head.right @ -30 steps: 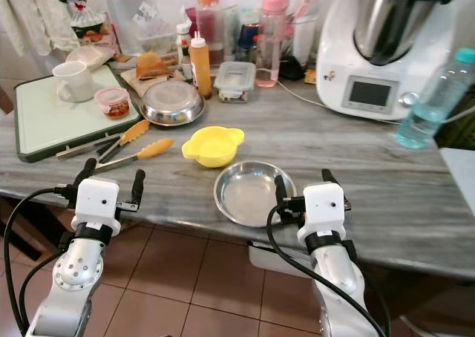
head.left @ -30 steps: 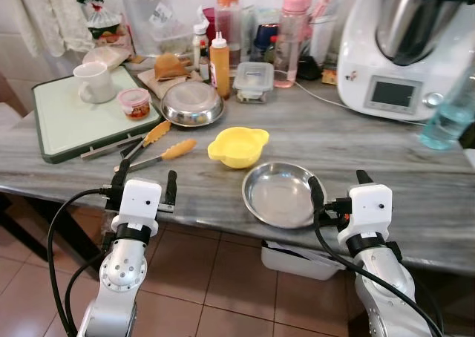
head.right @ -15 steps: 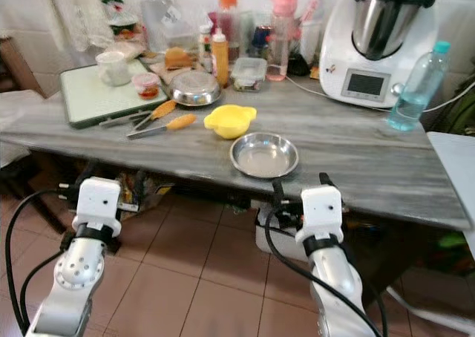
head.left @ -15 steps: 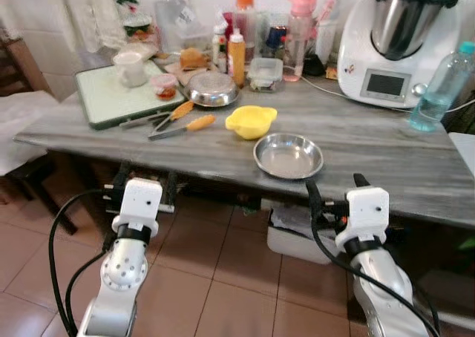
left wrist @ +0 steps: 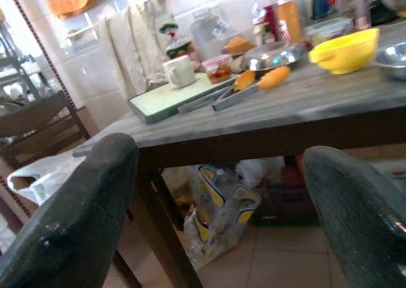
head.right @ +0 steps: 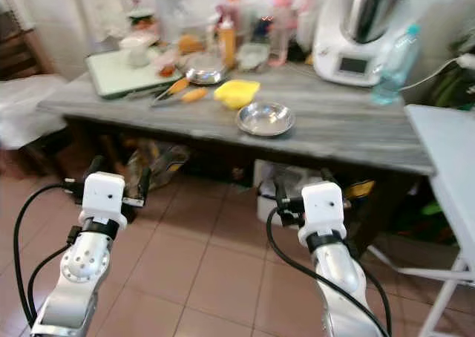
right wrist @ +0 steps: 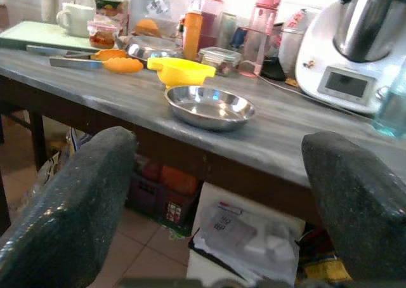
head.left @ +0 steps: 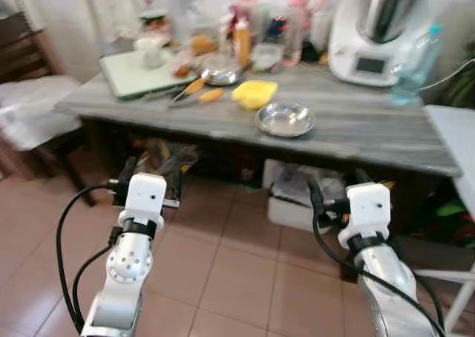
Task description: Setting the table
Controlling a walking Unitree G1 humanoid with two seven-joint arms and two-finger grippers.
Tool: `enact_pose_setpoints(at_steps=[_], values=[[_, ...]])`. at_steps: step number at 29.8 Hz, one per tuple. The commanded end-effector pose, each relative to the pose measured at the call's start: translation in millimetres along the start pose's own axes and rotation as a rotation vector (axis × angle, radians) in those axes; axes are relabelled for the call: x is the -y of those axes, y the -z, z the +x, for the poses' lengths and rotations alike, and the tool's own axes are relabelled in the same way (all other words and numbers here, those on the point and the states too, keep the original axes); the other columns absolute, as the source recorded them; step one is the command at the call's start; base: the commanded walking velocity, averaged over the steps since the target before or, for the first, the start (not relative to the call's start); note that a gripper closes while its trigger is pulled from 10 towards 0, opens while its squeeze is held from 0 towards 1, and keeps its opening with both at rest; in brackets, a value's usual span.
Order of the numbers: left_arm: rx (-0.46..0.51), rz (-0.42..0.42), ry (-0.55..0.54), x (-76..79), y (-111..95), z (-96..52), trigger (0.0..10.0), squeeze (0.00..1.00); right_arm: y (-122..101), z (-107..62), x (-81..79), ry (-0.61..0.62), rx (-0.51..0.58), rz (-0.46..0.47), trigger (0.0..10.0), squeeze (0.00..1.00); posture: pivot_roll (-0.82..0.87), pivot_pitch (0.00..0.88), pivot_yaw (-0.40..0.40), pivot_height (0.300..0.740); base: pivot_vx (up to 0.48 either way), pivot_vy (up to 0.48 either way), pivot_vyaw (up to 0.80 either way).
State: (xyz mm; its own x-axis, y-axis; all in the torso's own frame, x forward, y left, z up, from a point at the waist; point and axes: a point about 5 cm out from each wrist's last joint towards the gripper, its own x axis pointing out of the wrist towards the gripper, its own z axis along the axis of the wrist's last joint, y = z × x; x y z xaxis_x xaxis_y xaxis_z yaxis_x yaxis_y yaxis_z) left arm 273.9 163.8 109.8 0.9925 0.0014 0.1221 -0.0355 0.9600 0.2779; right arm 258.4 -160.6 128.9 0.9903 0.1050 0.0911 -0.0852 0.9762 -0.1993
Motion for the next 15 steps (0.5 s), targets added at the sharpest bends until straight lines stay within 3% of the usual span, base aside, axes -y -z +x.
enact_pose_setpoints(at_steps=[1,10,15], values=[[0.025,-0.016,0.028,4.4,-7,5.5,10.0,0.0,1,0.2,1.0,0.003,-0.002,0.003,10.0,0.0,-0.05,0.0,0.022,0.74,0.0,0.0,0.0],[0.041,-0.051,0.091,12.0,-10,12.0,10.0,0.0,0,4.0,0.5,-0.006,0.002,-0.01,10.0,0.0,-0.05,0.0,0.02,0.74,0.0,0.0,0.0],[0.048,-0.069,0.111,14.6,-12,16.2,10.0,0.0,2,4.9,1.7,-0.002,-0.002,-0.014,10.0,0.0,-0.05,0.0,0.024,0.74,0.0,-0.377,-0.11]])
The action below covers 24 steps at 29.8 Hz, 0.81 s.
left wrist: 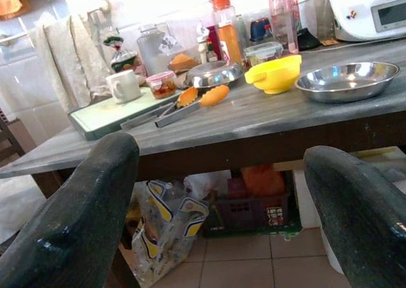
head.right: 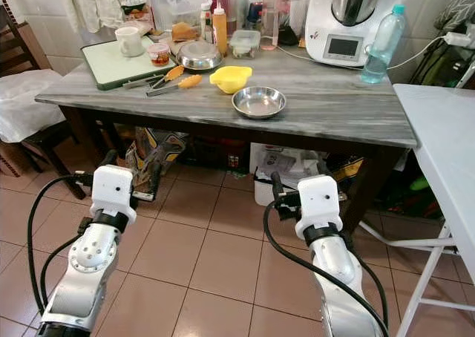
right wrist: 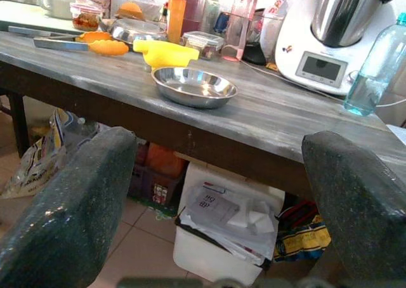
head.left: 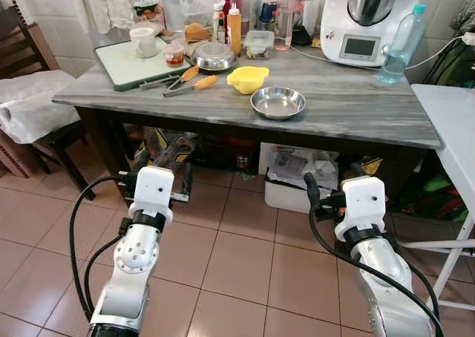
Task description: Setting the table
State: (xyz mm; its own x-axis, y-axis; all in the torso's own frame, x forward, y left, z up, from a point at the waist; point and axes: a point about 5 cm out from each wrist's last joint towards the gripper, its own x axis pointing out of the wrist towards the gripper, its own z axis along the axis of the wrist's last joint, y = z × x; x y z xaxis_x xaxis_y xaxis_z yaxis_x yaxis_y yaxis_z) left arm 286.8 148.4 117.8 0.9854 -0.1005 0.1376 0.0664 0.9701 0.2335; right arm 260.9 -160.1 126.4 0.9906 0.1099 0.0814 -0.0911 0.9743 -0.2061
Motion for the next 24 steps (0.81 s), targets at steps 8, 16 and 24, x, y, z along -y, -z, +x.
enact_pose_setpoints(at_steps=[8,16,24], values=[[0.008,-0.012,0.043,4.0,-1.1,4.6,10.0,0.0,-1.5,2.9,0.2,0.003,0.012,-0.001,10.0,0.0,-0.06,0.0,0.029,0.74,0.0,-0.48,-0.72],[0.007,-0.016,0.053,5.2,-0.8,4.4,10.0,0.0,-1.2,1.8,0.0,0.001,0.013,-0.006,10.0,0.0,-0.06,0.0,0.03,0.74,0.0,-0.48,0.0],[0.016,-0.019,0.061,8.5,-2.7,9.4,10.0,0.0,-2.1,3.4,0.6,0.006,0.019,-0.006,10.0,0.0,-0.06,0.0,0.03,0.74,0.0,-0.48,0.0]])
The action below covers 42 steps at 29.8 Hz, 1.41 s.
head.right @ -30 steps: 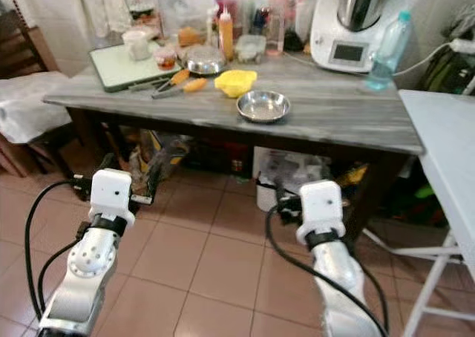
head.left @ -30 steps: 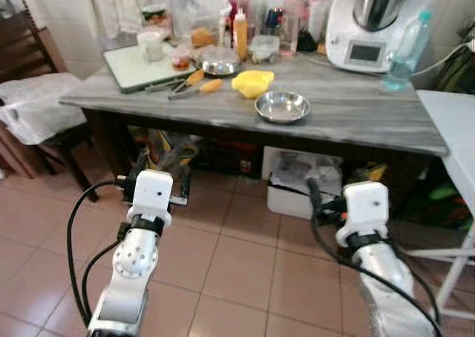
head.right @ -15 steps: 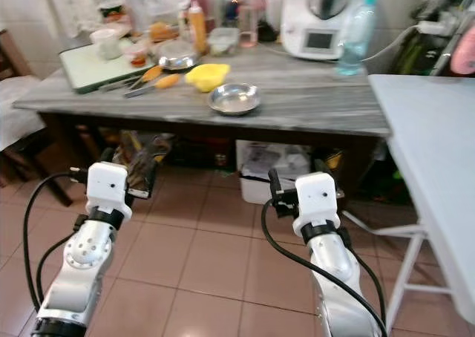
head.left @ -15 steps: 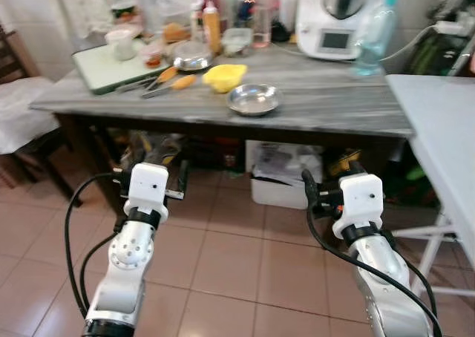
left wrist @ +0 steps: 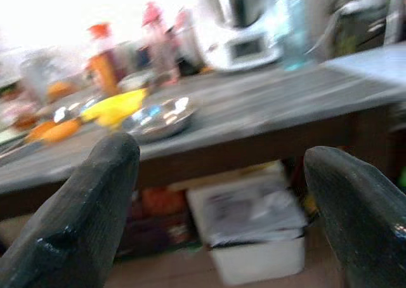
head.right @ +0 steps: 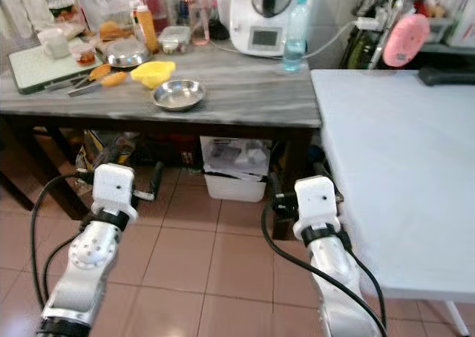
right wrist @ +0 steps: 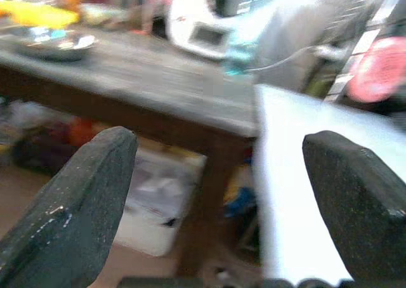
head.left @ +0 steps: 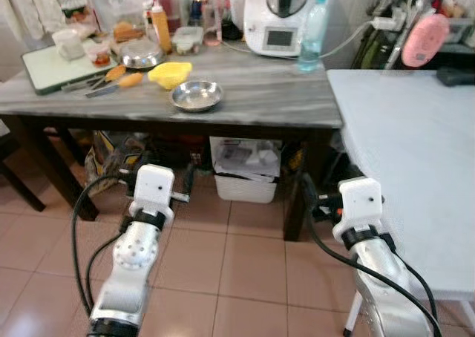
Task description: Setting the table
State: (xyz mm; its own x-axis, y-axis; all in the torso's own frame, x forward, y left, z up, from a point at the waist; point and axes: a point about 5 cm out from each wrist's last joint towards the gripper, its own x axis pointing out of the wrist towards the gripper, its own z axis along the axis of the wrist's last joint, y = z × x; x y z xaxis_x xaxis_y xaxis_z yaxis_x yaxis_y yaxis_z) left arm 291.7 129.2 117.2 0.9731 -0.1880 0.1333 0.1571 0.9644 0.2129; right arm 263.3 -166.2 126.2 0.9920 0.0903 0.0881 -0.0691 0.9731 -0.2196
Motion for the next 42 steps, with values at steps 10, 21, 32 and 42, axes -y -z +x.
enact_pose_setpoints(at_steps=[10,21,32,42], values=[[0.012,0.008,-0.004,-6.4,-2,5.6,10.0,0.0,-6,3.2,-4.0,0.005,0.03,0.007,10.0,0.0,-0.07,0.0,0.035,0.74,0.0,-0.48,0.0],[0.009,0.0,0.011,-3.8,-1,6.1,10.0,0.0,-6,3.6,-0.9,0.027,0.031,0.002,10.0,0.0,-0.07,0.0,0.033,0.74,0.0,-0.48,0.0],[0.003,-0.008,0.021,0.4,1,5.8,10.0,0.0,-6,4.0,0.9,0.043,0.029,-0.003,10.0,0.0,-0.07,0.0,0.029,0.74,0.0,-0.48,0.0],[0.005,-0.013,0.044,5.0,0,9.6,10.0,0.0,-6,3.2,3.4,0.07,0.023,0.015,10.0,0.0,-0.08,0.0,0.041,0.74,0.0,-0.24,0.0]])
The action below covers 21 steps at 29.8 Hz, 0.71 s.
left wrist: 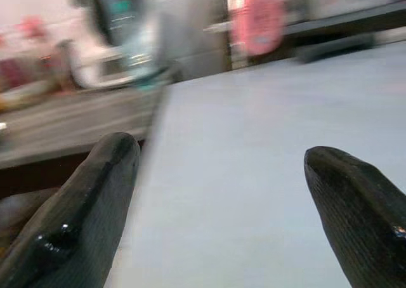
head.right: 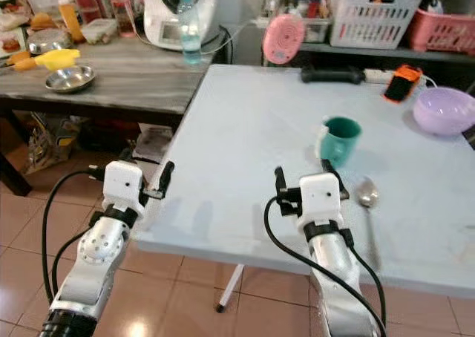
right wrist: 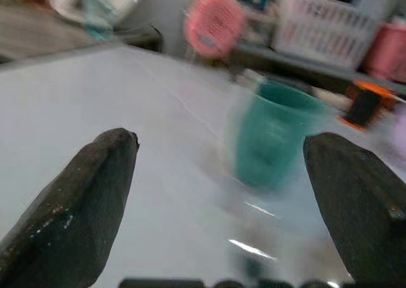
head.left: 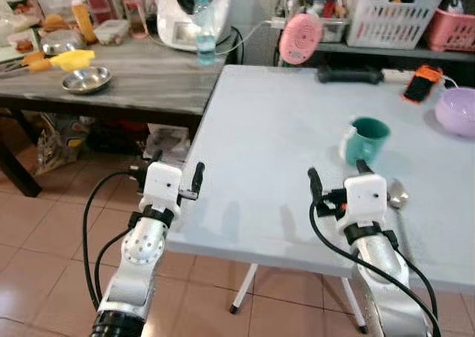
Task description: Setting the table
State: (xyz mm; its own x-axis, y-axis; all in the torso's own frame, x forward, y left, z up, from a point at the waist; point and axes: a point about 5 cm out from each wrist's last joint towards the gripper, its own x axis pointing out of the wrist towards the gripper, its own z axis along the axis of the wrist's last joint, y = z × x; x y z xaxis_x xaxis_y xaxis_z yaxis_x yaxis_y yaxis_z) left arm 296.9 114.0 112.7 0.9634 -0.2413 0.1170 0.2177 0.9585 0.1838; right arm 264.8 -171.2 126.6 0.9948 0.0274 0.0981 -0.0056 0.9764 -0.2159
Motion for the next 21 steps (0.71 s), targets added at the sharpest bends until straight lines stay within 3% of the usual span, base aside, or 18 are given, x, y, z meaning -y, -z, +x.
enact_pose_setpoints(at_steps=[1,11,15,20,21], values=[[0.01,0.024,-0.012,-9.9,-2,1.9,10.0,0.0,-7,2.1,-1.8,0.006,0.026,0.018,10.0,0.0,-0.08,0.0,0.041,0.74,0.0,0.0,0.0],[0.001,0.009,0.02,-6.5,-1,5.2,10.0,0.0,-6,-0.1,-5.7,0.017,0.009,0.052,10.0,0.0,-0.09,0.0,0.045,0.74,0.0,0.0,0.0],[-0.009,-0.037,0.234,15.6,1,4.4,10.0,0.0,-4,0.3,-10.3,0.016,-0.021,0.121,10.0,0.0,-0.09,0.0,0.049,0.74,0.0,0.0,0.0],[-0.001,-0.057,0.372,26.6,-4,5.9,10.0,0.0,-1,0.0,-18.0,-0.008,-0.051,0.142,10.0,0.0,-0.09,0.0,0.051,0.74,0.0,0.0,0.0],[-0.009,-0.061,0.443,29.8,-5,5.7,10.0,0.0,2,-1.0,-20.1,-0.001,-0.078,0.174,10.0,0.0,-0.09,0.0,0.057,0.74,0.0,0.0,0.0]])
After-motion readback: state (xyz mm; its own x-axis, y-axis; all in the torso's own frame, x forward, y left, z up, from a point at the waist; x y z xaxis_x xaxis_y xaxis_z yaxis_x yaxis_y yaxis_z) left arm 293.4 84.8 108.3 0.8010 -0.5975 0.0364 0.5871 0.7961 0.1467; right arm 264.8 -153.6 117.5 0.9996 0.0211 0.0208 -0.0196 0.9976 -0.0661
